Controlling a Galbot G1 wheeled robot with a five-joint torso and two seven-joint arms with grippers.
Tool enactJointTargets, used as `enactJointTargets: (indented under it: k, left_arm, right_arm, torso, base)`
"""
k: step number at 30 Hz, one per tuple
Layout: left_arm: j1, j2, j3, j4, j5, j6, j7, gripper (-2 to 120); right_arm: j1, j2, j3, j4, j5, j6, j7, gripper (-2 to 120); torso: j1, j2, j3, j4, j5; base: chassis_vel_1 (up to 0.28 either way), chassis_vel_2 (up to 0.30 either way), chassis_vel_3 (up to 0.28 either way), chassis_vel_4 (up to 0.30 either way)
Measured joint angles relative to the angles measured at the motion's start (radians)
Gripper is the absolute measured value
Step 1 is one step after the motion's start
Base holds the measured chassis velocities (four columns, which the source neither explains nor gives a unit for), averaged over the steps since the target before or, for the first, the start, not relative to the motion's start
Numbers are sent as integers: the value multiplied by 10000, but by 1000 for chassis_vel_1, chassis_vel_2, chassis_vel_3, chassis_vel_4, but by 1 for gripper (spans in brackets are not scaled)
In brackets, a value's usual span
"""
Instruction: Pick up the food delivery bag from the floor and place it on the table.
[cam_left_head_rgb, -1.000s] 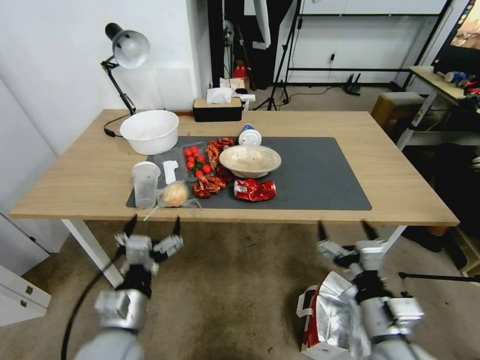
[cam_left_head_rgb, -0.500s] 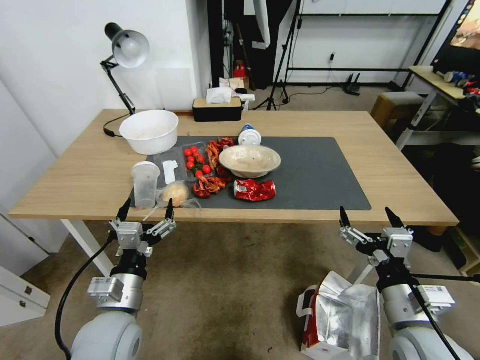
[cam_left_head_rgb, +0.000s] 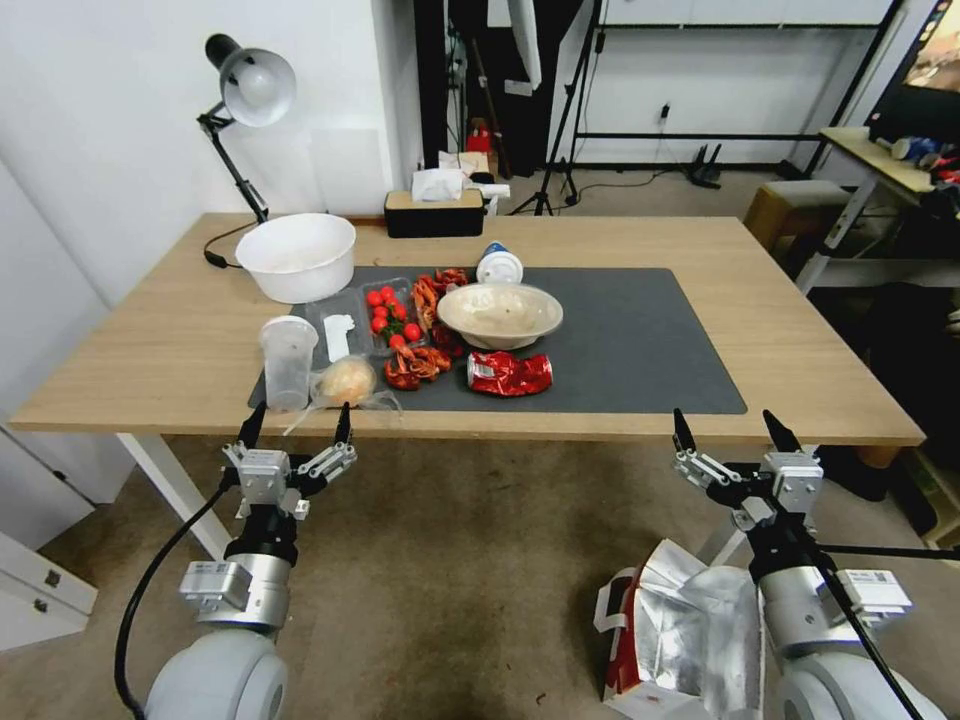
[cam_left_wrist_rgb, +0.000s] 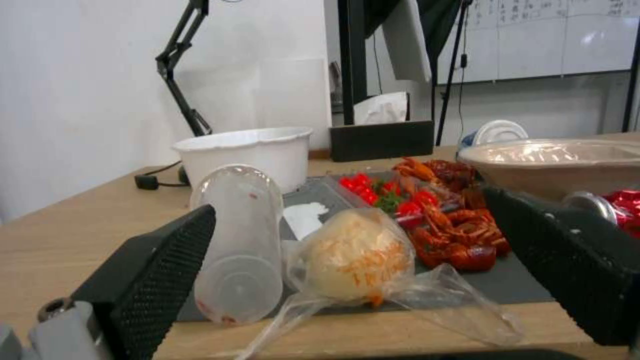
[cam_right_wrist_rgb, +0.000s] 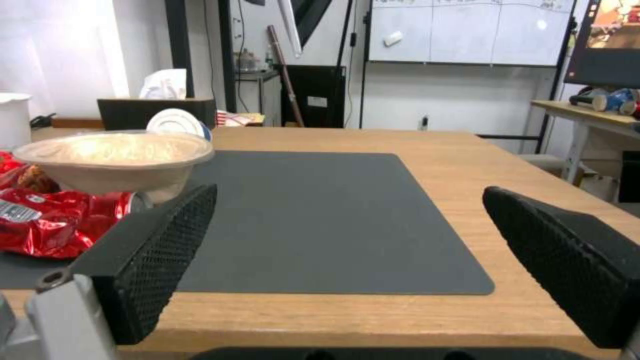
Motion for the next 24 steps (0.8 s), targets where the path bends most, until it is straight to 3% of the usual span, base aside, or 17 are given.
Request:
enactJointTargets:
  k: [24]
  left_arm:
    - [131, -15, -17, -87, 132, -152, 12, 100]
  right_arm:
    - [-36, -77, -66, 162, 167, -266, -176, 100]
  torso:
    - [-529, -1219, -696, -1, 1]
  base:
    - [0, 0, 0, 0]
